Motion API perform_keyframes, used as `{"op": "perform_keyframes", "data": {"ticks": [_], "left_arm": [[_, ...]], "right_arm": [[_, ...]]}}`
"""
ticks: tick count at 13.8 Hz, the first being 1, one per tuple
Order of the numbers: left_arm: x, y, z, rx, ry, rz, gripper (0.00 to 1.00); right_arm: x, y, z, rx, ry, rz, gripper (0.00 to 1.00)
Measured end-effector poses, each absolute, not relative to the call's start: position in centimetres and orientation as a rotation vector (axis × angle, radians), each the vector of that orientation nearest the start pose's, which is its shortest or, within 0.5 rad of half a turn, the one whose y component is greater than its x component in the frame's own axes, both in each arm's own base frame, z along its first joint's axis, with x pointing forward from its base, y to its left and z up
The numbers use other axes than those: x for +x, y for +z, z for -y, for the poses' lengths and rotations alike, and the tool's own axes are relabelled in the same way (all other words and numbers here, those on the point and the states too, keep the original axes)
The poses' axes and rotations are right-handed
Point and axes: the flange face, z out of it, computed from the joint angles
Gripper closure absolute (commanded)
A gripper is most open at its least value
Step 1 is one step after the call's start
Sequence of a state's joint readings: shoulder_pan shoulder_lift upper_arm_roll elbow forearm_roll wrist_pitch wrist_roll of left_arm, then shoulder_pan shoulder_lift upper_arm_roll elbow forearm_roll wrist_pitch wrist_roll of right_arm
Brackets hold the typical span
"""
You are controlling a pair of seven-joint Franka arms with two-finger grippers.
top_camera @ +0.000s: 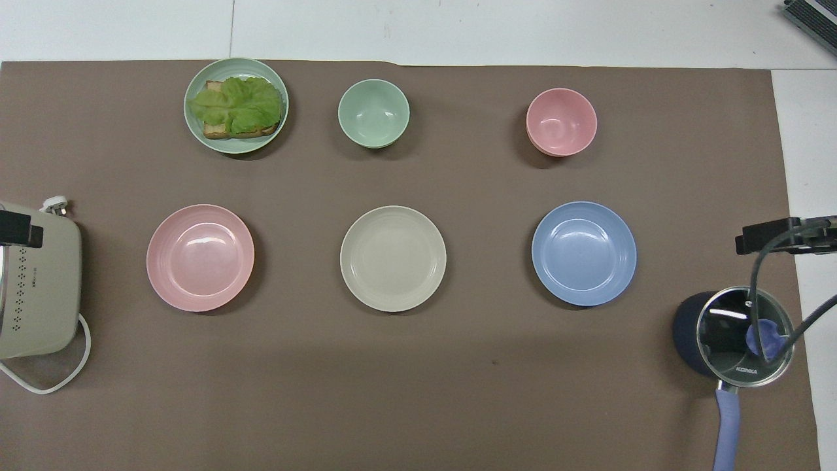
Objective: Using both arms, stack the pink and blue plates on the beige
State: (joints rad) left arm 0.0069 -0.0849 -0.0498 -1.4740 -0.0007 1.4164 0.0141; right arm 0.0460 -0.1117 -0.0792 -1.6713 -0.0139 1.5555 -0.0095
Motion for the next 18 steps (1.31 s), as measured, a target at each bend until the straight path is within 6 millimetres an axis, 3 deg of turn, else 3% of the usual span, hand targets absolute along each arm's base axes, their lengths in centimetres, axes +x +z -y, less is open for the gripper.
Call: {"op": "perform_keyframes", "data": {"ticks": [15,18], "left_arm": [[50.9,69.4,2.3,-3.137,-0.021,-0.089,0.00],[51.3,67.6,2.2,-3.137,0.023,-0.085,0.00]], "right_arm": [[51.7,63.5,2.1,-3.146,0.009,-0.037,0.00],[51.7,63.5,2.1,-3.146,0.009,-0.037,0.00]]}}
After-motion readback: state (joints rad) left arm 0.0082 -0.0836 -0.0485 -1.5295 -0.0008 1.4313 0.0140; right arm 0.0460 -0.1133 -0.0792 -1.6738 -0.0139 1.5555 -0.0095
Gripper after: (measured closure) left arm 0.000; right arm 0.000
